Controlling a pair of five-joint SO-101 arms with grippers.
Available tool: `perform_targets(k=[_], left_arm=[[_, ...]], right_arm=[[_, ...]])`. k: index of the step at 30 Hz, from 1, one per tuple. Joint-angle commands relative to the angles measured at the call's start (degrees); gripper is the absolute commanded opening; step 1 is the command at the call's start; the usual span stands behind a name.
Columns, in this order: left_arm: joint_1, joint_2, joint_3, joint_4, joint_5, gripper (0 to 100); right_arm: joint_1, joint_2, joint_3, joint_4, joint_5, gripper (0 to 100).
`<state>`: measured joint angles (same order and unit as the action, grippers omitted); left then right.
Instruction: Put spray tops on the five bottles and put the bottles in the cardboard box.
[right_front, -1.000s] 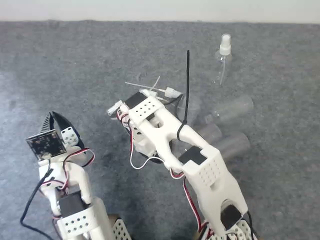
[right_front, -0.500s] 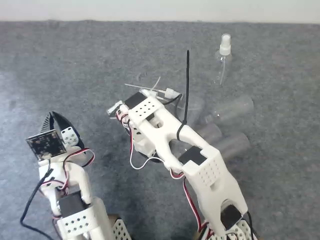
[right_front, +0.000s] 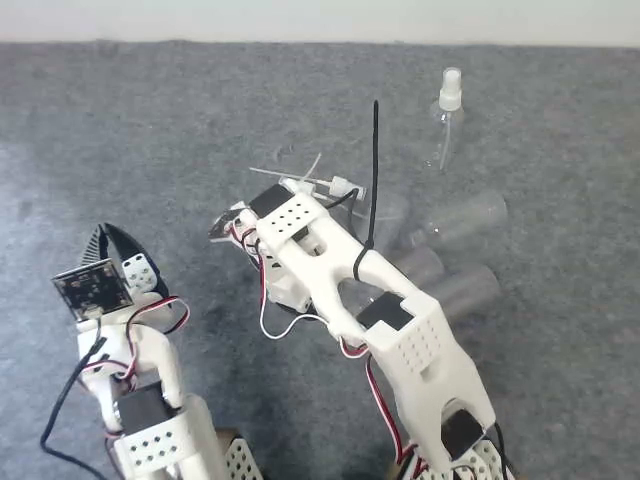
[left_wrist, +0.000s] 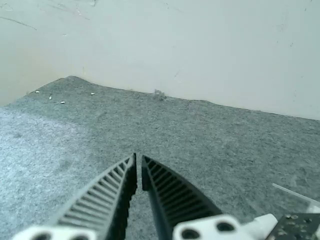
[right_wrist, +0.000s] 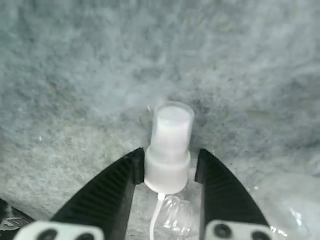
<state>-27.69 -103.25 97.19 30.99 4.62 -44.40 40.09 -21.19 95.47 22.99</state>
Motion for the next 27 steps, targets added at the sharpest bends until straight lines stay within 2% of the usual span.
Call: perform_targets(k=[1, 9, 13, 18, 22, 27], left_arm=[[-0.2, -1.0, -0.7, -0.1, -0.4, 1], [-0.2, -1.0, -0.7, -0.1, -0.4, 1], [-0.2, -1.0, -0.7, -0.1, -0.4, 1], [-0.2, -1.0, -0.7, -0.1, -0.4, 1], [-0.2, -1.0, -0.7, -0.1, -0.4, 1], [-0.2, -1.0, -0.7, -0.1, -0.4, 1]], right_arm=[[-0.6, -4.6, -0.6, -0.5, 1.8, 12.5], [-0.1, -5.1, -0.5, 0.3, 3.7, 0.2], [0.1, -6.8, -0.6, 2.8, 3.6, 0.6], [2.3, -12.5, -0.4, 3.9, -0.1, 0.6], [5.5, -15.6, -0.4, 4.4, -0.4, 0.6], [6.0, -18.7, -0.4, 6.6, -0.4, 0.6]])
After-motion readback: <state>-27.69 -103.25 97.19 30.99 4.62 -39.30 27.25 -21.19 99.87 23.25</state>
